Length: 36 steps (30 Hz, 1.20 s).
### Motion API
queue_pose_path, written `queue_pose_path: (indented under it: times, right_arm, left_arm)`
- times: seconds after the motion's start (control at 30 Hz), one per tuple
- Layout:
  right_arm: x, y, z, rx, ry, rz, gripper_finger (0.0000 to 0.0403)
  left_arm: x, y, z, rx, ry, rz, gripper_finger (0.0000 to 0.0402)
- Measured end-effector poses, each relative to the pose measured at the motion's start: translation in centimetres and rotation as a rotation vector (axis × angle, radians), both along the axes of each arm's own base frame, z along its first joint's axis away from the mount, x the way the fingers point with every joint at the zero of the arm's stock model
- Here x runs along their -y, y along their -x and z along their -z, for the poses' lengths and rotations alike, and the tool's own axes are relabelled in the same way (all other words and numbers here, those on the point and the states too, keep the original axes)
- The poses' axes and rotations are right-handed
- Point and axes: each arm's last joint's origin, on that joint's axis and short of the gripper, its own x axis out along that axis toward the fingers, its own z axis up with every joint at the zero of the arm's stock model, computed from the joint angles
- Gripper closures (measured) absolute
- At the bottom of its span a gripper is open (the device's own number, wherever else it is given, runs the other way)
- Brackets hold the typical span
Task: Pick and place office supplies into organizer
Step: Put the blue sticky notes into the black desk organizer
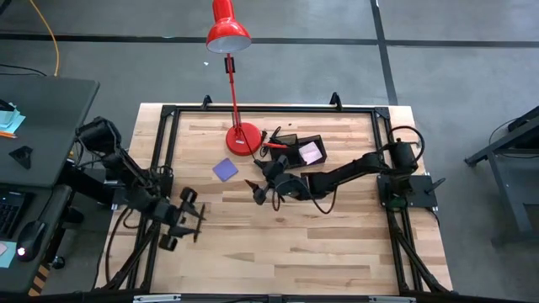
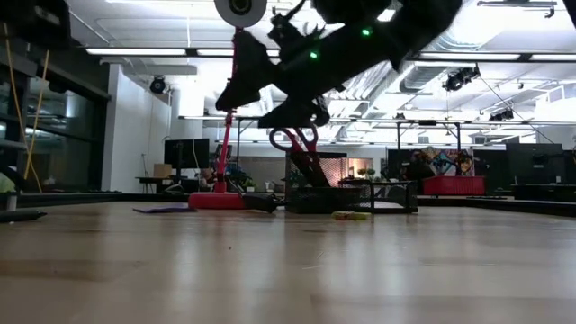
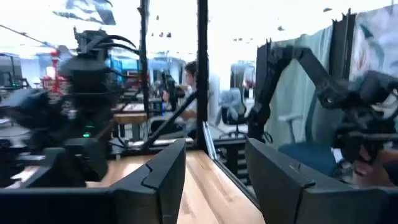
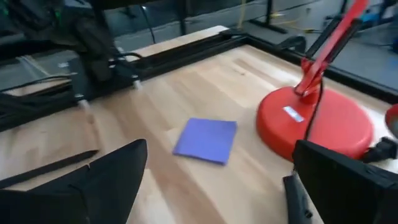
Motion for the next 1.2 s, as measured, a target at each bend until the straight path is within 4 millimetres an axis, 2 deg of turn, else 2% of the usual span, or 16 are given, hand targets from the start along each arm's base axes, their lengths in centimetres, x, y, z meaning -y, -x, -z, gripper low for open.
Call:
queue_pose_path:
  times: [0.2, 0.37, 0.5, 0.57, 0.67, 0.77, 0.9, 0.97, 1.2]
  right_arm:
    - [-0.1, -0.7, -0.5, -0.167, 0.090, 0.058, 0.0013]
    - [-2.3, -0.3, -0.8, -0.241, 0.187, -0.035, 0.0013]
    - [-3.7, 0.7, 0.0, -0.279, 0.141, -0.028, 0.0013]
    - [-4.6, 1.1, 0.8, -0.233, 0.105, -0.131, 0.0013]
    - [-5.7, 1.7, 1.6, -0.083, 0.004, -0.414, 0.0013]
    - [-5.4, 3.1, 3.1, -0.010, -0.003, -0.608, 0.0013]
    - [-4.5, 5.0, 4.0, 0.051, -0.066, -0.571, 0.0013]
    - [-4.3, 6.2, 4.1, 0.078, -0.080, -0.619, 0.0013]
    - [-4.3, 10.7, 4.2, 0.270, -0.113, -0.881, 0.0013]
  left_arm:
    - [-0.7, -0.4, 0.6, -0.108, -0.004, -0.235, 0.0243]
    - [-1.3, -0.9, 1.2, -0.152, 0.037, -0.302, 0.0243]
    - [-1.6, -1.3, 1.7, -0.181, 0.025, -0.315, 0.0243]
    - [-1.8, -1.4, 1.8, -0.190, 0.044, -0.319, 0.0243]
    - [-2.1, -1.7, 2.0, -0.200, 0.016, -0.332, 0.0243]
    - [-2.5, -2.0, 2.1, -0.207, -0.085, -0.361, 0.0243]
    - [-3.8, -2.6, 2.4, -0.244, -0.065, -0.479, 0.0243]
    - [-4.4, -2.8, 2.7, -0.271, -0.041, -0.502, 0.0243]
    - [-5.9, -4.3, 3.2, -0.392, -0.061, -0.228, 0.0243]
